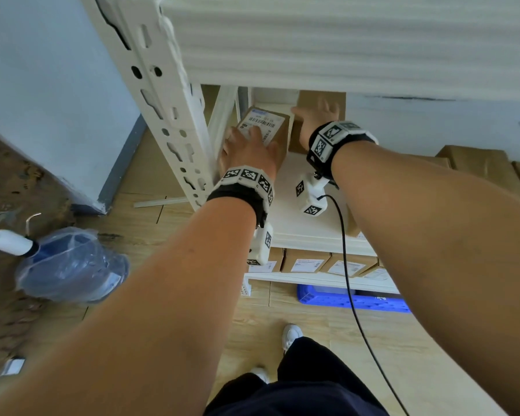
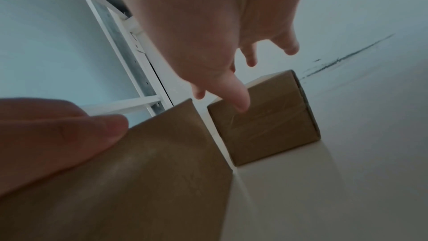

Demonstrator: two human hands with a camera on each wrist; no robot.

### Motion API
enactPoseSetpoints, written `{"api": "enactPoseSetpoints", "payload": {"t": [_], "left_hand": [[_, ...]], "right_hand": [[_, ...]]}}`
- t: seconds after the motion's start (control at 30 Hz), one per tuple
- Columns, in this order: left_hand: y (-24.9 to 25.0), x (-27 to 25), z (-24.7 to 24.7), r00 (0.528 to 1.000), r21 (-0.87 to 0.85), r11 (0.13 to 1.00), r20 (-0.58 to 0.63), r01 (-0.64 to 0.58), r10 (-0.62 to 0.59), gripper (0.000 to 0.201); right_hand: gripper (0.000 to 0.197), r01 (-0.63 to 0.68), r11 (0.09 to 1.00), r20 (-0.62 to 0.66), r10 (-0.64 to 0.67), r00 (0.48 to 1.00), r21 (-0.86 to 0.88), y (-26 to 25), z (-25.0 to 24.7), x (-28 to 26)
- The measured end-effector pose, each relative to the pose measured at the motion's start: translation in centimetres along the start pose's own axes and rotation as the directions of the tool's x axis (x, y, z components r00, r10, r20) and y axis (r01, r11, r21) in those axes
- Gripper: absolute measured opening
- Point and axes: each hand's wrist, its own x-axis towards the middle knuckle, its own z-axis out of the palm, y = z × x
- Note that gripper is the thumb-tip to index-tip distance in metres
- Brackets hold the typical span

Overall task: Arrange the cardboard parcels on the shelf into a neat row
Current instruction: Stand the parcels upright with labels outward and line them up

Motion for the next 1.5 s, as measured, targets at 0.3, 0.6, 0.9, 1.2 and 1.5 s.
{"api": "enactPoseSetpoints", "payload": {"t": [0.3,0.6,0.9,1.2,1.5], "left_hand": [[0.0,0.3,0.2,1.000,0.056,0.998,-0.022,-0.015,0.016,0.053],[-0.2,-0.5,-0.1,0.999,0.028,0.999,0.034,-0.029,0.028,0.057],[0.4,-1.6,-1.0,0.992,-0.066,0.998,0.129,0.015,-0.006,0.058],[0.4,-3.5,-1.7,0.980,0.031,0.995,0.181,-0.094,0.087,0.061],[-0.8,-8.5,-3.0,0.978,-0.058,0.978,0.058,-0.199,0.202,0.044]], "right_hand": [[0.089,0.008,1.000,0.043,-0.008,0.999,-0.012,0.2,1.2,1.9],[0.090,-0.018,1.000,-0.046,0.019,0.999,0.022,0.5,2.2,-0.9],[0.074,-0.014,1.000,0.040,0.013,0.999,0.021,1.0,3.1,-7.2],[0.075,0.021,0.999,0.014,-0.022,1.000,0.041,1.6,4.4,-13.3],[0.088,0.019,1.000,-0.042,-0.019,0.999,0.020,1.8,6.9,-17.5]]}}
